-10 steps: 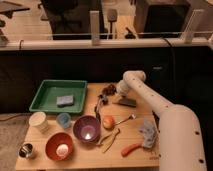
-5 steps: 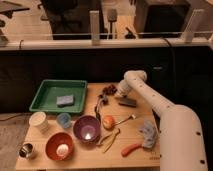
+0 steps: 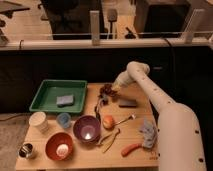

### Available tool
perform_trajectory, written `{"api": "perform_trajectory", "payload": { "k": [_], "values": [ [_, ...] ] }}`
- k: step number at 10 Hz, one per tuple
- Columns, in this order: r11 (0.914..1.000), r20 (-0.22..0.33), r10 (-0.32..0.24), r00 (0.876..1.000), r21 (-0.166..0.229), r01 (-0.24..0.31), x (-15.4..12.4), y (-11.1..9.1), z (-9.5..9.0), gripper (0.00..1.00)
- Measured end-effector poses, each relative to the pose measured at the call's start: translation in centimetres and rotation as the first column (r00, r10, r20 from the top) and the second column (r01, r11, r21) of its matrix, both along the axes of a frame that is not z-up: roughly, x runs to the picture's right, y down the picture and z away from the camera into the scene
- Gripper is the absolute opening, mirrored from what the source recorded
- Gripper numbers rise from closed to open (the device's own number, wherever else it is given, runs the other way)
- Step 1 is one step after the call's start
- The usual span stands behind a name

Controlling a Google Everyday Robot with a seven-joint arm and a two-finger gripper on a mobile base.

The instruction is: Place grapes in table surface

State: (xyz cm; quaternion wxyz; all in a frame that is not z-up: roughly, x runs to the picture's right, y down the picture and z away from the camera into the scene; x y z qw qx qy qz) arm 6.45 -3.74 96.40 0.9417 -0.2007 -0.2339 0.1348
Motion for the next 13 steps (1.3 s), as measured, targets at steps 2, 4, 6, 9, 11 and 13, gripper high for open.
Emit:
{"api": "perform_trajectory", "payload": {
  "k": [2, 4, 6, 9, 11, 13],
  "values": [
    [0.9984, 0.079, 0.008, 0.997, 0.056, -0.013, -1.0, -3.2, -2.3, 0.05],
    [0.9952, 0.11, 0.028, 0.993, 0.091, -0.038, -0.8, -3.8, -3.7, 0.05],
    [0.99, 0.146, 0.04, 0.989, 0.128, -0.059, -0.9, -4.3, -5.8, 0.05],
    [0.9827, 0.161, 0.051, 0.986, 0.168, -0.078, -0.9, -5.7, -9.0, 0.05],
    [0.9756, 0.141, 0.076, 0.987, 0.194, -0.103, 0.1, -6.9, -10.5, 0.05],
    [0.9678, 0.117, 0.087, 0.989, 0.225, -0.112, 0.6, -8.3, -11.6, 0.05]
  ]
}}
